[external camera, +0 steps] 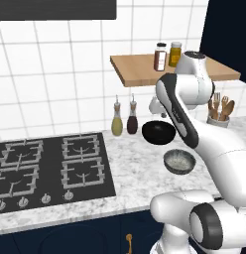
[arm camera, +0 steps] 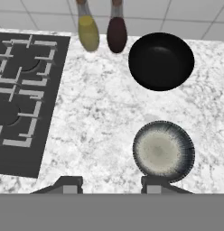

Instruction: Pick up the bowls on the counter and stack them on top of one another in the open cabinet. Place the smaller bowl on top of the larger bowl.

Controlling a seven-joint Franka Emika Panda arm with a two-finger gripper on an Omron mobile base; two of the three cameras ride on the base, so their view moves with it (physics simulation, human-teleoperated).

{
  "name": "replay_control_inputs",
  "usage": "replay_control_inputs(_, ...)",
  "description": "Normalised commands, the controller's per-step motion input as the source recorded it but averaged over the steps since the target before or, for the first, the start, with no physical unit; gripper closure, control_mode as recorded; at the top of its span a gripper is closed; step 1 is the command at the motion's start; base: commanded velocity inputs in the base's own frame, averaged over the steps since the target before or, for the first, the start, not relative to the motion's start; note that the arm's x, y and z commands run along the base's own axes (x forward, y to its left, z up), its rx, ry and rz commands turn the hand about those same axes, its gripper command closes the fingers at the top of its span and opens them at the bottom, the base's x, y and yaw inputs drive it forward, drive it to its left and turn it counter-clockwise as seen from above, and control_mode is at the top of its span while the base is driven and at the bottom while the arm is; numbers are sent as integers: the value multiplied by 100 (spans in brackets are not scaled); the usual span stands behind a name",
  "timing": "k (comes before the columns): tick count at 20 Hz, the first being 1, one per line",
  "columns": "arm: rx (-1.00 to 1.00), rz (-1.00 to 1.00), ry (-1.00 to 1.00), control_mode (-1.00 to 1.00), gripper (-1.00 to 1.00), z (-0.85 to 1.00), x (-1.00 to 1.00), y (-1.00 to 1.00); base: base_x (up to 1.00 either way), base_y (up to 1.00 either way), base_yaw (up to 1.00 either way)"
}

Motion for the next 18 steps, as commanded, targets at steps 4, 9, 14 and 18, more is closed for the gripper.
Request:
replay_control_inputs(4, 0, 0, 0, -100, -100, 0, -41, -3, 0, 0, 0)
replay_control_inputs(9, 0, -3, -3, -100, -100, -24, -99, -38, 0, 0, 0)
replay_control_inputs(14, 1, -1, 5, -100, -100, -51, -41, -72, 0, 0, 0)
replay_control_inputs(18, 2, -4, 7, -100, -100, -67, 7, -49, 0, 0, 0)
